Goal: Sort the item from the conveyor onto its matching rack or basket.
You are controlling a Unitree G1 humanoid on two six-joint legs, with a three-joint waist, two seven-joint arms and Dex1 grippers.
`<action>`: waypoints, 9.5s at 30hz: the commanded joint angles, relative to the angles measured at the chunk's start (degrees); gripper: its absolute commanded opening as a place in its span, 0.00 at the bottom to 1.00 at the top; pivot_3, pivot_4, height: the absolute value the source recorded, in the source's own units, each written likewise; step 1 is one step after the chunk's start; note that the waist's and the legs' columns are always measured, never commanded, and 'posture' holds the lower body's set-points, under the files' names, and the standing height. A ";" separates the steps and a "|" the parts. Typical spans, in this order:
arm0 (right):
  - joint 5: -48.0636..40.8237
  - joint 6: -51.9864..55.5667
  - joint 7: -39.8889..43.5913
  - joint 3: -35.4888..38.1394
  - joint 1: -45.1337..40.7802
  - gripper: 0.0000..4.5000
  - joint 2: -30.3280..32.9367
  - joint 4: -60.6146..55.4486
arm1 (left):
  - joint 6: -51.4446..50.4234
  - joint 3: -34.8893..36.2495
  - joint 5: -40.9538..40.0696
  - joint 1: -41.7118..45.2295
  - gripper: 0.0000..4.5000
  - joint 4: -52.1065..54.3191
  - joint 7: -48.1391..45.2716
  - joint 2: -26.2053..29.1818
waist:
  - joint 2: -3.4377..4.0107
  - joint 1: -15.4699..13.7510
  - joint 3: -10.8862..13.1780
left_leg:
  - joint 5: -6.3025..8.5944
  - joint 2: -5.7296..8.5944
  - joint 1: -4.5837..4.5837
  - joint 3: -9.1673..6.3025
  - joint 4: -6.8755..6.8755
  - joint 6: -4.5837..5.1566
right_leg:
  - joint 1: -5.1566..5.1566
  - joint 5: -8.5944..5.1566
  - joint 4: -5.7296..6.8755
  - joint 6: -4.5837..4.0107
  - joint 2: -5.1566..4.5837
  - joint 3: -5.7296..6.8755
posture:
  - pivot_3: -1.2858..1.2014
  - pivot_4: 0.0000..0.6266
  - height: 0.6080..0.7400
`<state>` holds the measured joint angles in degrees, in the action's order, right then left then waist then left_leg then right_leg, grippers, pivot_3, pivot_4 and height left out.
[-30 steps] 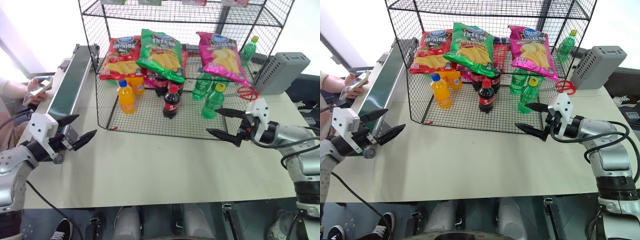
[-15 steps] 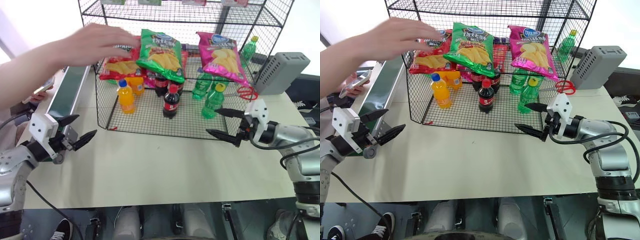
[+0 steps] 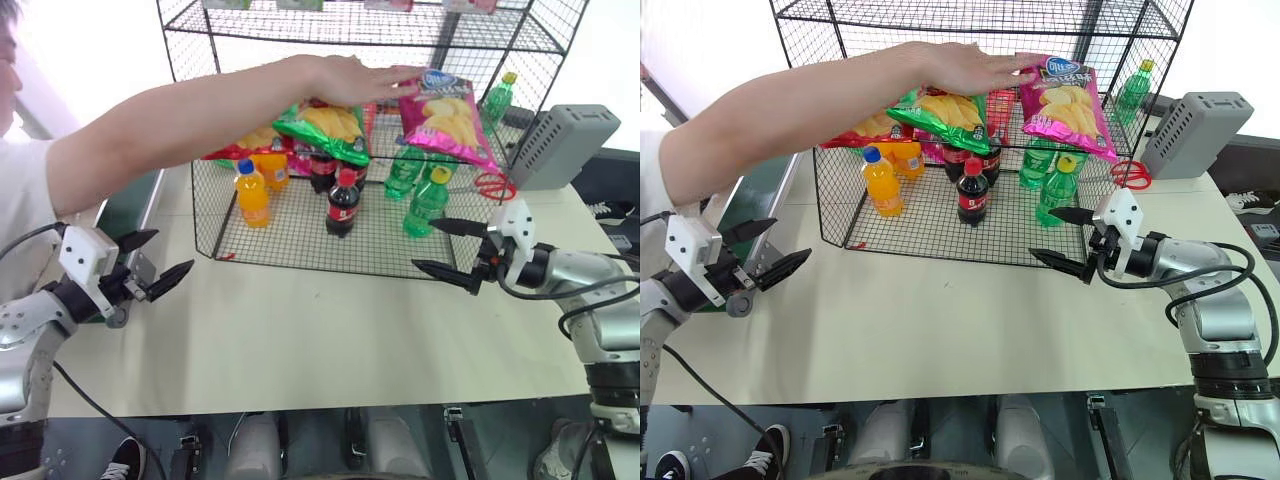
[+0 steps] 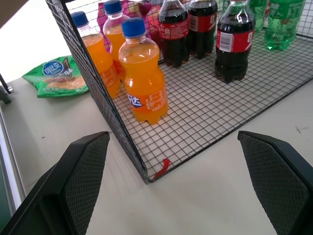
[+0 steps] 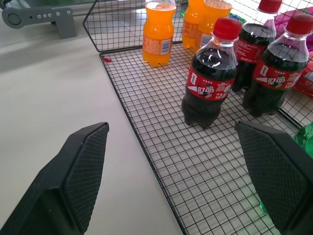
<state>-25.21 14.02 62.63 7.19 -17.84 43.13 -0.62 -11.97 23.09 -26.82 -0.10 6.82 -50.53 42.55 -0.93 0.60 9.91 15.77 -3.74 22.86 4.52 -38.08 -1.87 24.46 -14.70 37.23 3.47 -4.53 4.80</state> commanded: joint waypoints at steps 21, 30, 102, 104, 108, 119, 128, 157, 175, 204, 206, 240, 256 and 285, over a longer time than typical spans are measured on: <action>1.42 -2.07 0.20 -0.26 -3.28 0.95 -1.39 0.87 | 1.24 -0.80 0.68 2.11 1.00 1.53 1.24 -0.09 | 0.00 0.01 0.00 | 0.00 0.00 0.00 0.01 0.00 0.00 | 0.00 0.00 0.01 0.00 0.00 0.00 | 0.52 0.24 1.00; 1.43 -1.88 0.38 0.02 -3.15 0.95 -1.49 0.32 | 1.81 -1.58 1.13 1.87 1.00 2.21 0.95 -0.36 | 0.00 -0.09 0.00 | 0.00 0.00 0.00 0.01 0.00 0.00 | 0.00 0.00 0.01 0.00 -0.01 0.00 | 0.52 0.24 1.00; -4.50 10.67 -1.07 -15.02 -6.23 0.98 -16.02 -11.19 | 28.14 15.16 20.10 -21.49 1.00 -0.62 5.41 3.23 | -0.01 0.00 -0.01 | 0.01 -0.06 0.02 0.02 0.02 0.00 | 0.05 -0.01 0.01 -0.04 -0.04 0.01 | 0.52 0.24 1.00; -5.79 12.29 0.21 -15.49 -7.43 0.98 -16.18 -9.96 | 33.14 17.19 23.32 -25.19 1.00 -2.16 5.50 4.01 | -0.01 0.08 -0.01 | 0.01 -0.05 0.02 0.03 0.01 0.00 | 0.05 -0.01 0.00 -0.04 -0.05 0.01 | 0.52 0.24 1.00; -6.31 11.99 3.56 -17.41 -7.76 0.98 -16.11 -10.33 | 42.58 20.28 30.51 -29.20 1.00 -6.89 9.21 5.76 | -0.02 0.13 -0.02 | 0.01 -0.09 0.01 0.04 0.03 0.01 | 0.10 -0.02 0.01 -0.05 0.00 0.03 | 0.52 0.24 1.00; -2.82 8.75 3.07 -20.17 -9.61 0.98 -19.85 -6.80 | 58.43 20.69 44.37 -28.60 1.00 -21.62 24.00 12.35 | -0.04 0.12 -0.03 | 0.02 -0.10 0.04 0.07 0.04 0.00 | 0.12 -0.01 0.01 -0.05 -0.06 0.07 | 0.52 0.24 1.00; -6.64 12.74 0.25 -16.96 -8.92 0.98 -20.77 -8.71 | 60.99 16.50 49.61 -24.13 1.00 -26.66 32.65 14.71 | -0.04 0.18 -0.03 | 0.02 -0.11 0.04 0.11 0.06 0.00 | 0.14 0.00 0.02 -0.04 -0.10 0.07 | 0.52 0.24 1.00; -3.18 9.02 -1.85 -16.51 -9.27 1.00 -19.32 -7.88 | 59.89 7.83 35.13 -19.35 0.01 -29.00 30.54 16.84 | -0.06 0.22 -0.04 | 0.02 -0.11 0.04 0.14 0.07 0.00 | 0.16 0.01 0.07 -0.03 -0.11 0.08 | 0.52 0.24 1.00; -15.22 23.01 4.48 -11.61 -9.42 1.00 -13.00 -9.43 | -15.02 14.53 -59.18 -26.45 0.01 17.19 -1.39 11.92 | -0.02 0.09 0.00 | 0.02 -0.10 -0.04 0.02 0.04 0.00 | 0.06 0.00 0.13 -0.03 -0.02 0.03 | 0.52 0.24 1.00; -37.73 48.90 5.42 -9.70 -12.32 1.00 -9.85 -15.40 | -43.37 -7.59 -64.15 4.19 0.01 9.17 -4.82 2.04 | -0.01 0.00 -0.01 | 0.01 -0.01 -0.11 -0.08 0.02 0.00 | -0.04 -0.01 0.11 -0.06 0.07 -0.05 | 0.52 0.24 1.00; -37.56 49.19 5.56 -10.43 -12.16 1.00 -9.47 -15.75 | -42.97 -7.25 -63.32 4.54 0.01 9.31 -4.51 0.88 | -0.01 -0.01 -0.01 | 0.01 0.00 -0.11 -0.07 0.02 0.00 | -0.04 -0.01 0.10 -0.06 0.06 -0.05 | 0.52 0.24 1.00; -28.61 29.85 -7.37 12.08 0.50 0.07 -3.93 -23.11 | -29.03 -2.97 -39.69 5.97 1.00 7.90 -5.75 -4.75 | -0.03 -1.14 -0.01 | 0.01 0.02 0.05 -0.08 0.01 0.01 | 0.01 -0.01 -0.09 -0.06 0.04 -0.02 | 0.52 0.24 1.00; 1.67 -8.52 -14.28 12.78 -4.01 0.07 -1.43 -11.97 | -12.07 -12.97 -19.04 14.60 1.00 2.87 -7.37 -13.68 | -0.03 -1.33 -0.01 | 0.01 0.05 0.22 -0.05 -0.03 0.01 | 0.10 0.00 -0.13 0.00 0.04 0.00 | 0.52 0.24 1.00; 57.23 -31.83 -43.22 -11.61 -29.71 0.07 2.49 24.43 | -5.98 -16.19 -12.18 13.67 1.00 5.83 -6.24 -17.49 | 0.02 -0.39 0.02 | -0.07 0.02 0.17 -0.01 -0.04 -0.10 | 0.10 0.01 -0.05 0.01 0.04 -0.02 | 0.52 0.24 1.00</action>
<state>31.12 -19.23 20.71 -4.43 -45.17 45.35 23.21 -19.10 7.21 -39.19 13.65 10.08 -56.96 24.87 -0.92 0.21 9.92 15.70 -3.72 23.03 4.51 -38.12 -1.97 24.57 -14.68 37.18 3.49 -4.50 4.78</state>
